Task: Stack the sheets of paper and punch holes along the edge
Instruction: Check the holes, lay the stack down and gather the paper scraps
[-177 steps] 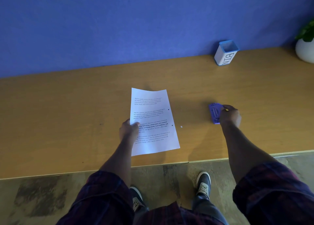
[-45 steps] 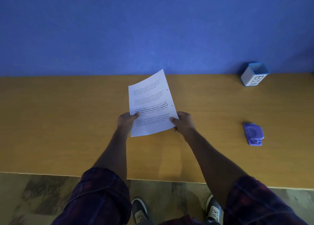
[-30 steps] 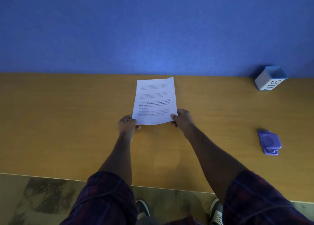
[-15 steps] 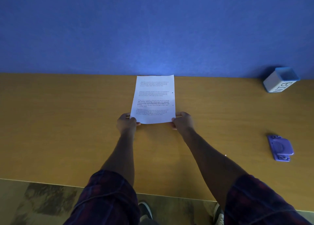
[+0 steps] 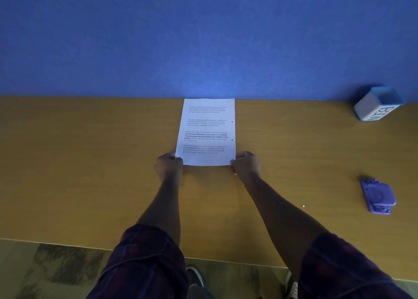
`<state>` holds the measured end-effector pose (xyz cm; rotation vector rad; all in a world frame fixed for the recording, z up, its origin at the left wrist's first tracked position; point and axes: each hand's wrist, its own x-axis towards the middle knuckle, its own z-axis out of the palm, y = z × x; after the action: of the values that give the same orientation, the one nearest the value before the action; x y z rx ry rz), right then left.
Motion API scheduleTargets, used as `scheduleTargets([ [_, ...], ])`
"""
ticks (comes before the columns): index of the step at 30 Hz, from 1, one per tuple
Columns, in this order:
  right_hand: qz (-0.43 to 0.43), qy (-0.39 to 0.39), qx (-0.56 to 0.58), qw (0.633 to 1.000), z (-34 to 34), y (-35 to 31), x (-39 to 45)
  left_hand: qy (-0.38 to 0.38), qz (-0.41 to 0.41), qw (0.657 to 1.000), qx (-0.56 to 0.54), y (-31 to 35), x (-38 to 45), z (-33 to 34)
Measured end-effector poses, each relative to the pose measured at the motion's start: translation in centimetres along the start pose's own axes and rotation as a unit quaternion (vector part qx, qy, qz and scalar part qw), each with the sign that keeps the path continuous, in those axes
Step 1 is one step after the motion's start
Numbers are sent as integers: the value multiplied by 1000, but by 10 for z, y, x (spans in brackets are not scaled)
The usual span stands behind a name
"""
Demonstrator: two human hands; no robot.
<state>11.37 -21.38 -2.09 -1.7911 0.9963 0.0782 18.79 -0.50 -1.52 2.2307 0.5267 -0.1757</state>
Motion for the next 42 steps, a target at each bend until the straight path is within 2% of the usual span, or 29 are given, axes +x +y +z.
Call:
scheduleTargets([
  [8, -32, 12, -35, 999, -8, 2, 2, 23, 5, 1000, 4, 2, -6, 1],
  [11, -70, 20, -79, 994, -9, 4, -2, 34, 19, 999, 10, 0, -8, -1],
  [14, -131, 18, -158, 979, -10, 5, -8, 44, 67, 995, 55, -2, -13, -4],
  [18, -221, 11, -261, 939, -10, 8, -13, 25, 199, 960, 197, -11, -17, -3],
  [22, -289, -38, -338, 895, -9, 14, -14, -36, 260, 916, 302, -24, -20, 2],
  [27, -308, -83, -412, 854, 1, 21, -15, -102, 248, 890, 368, -36, -21, 9],
  [33, -298, -75, -422, 853, 6, 26, -20, -119, 237, 880, 393, -27, -20, 9],
  [42, -279, -120, -442, 844, 3, 22, -16, -144, 220, 875, 407, -17, -22, 8],
])
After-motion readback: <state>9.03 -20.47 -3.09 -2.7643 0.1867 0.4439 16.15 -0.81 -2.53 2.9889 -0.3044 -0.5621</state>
